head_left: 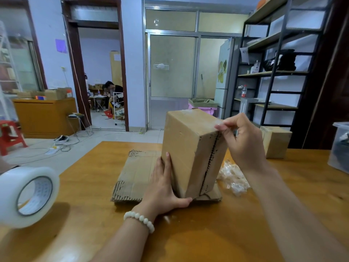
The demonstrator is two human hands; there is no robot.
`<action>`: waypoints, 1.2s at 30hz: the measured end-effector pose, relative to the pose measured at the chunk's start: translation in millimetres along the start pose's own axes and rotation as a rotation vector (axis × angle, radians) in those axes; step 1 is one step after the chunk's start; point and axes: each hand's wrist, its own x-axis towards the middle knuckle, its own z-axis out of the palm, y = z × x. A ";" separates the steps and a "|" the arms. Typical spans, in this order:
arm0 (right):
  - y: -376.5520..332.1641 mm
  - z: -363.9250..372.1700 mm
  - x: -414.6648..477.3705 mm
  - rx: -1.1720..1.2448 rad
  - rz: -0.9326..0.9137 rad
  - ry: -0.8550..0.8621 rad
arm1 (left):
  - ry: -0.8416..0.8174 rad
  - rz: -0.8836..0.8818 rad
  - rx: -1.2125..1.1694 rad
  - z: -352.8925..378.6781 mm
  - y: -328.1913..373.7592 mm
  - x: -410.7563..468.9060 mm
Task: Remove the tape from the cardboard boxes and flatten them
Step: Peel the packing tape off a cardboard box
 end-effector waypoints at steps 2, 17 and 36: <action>-2.5 -3.7 3.9 0.079 0.056 -0.049 | 0.003 0.003 -0.003 -0.3 0.2 -0.6; -11.2 -18.5 19.4 -0.069 0.272 -0.347 | 0.001 -0.012 -0.008 -1.5 3.4 -0.8; 72.2 4.7 -56.7 -0.043 0.783 0.020 | 0.039 -0.081 -0.087 -3.0 5.3 -0.8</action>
